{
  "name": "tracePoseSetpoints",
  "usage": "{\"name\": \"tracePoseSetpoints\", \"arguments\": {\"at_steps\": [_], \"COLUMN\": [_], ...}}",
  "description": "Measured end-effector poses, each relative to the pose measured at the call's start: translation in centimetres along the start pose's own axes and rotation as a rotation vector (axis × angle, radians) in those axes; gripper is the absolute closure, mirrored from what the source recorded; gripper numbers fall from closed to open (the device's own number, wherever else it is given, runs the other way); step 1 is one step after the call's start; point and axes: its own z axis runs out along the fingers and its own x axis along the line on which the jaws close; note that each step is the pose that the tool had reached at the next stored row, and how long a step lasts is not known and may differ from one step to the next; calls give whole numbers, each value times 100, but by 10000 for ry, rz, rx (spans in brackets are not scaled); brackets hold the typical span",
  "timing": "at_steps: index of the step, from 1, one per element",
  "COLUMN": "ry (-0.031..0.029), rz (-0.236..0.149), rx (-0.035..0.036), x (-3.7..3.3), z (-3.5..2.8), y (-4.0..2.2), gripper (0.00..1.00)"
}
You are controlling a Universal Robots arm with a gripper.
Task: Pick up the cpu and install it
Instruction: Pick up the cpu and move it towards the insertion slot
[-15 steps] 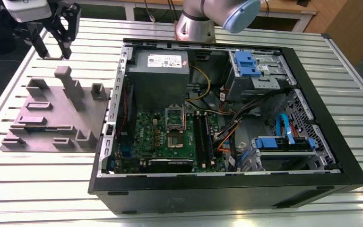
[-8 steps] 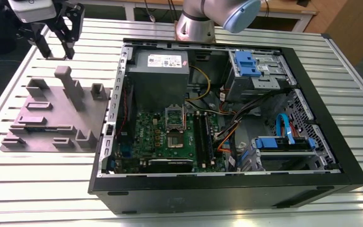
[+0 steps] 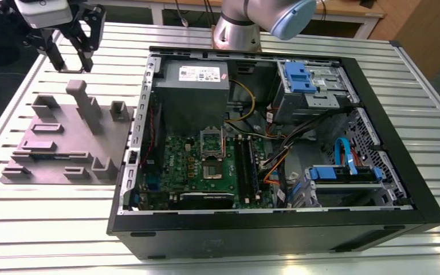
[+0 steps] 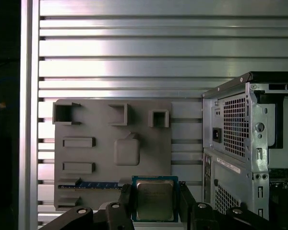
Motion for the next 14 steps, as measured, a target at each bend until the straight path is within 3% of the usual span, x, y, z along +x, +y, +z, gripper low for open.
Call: {"name": "tracePoseSetpoints", "arguments": {"at_steps": [14], "ry": [1], "rz": [-1], "rx": [0], "x": [-22], "z": [2], "y": [0], "gripper": [53]}}
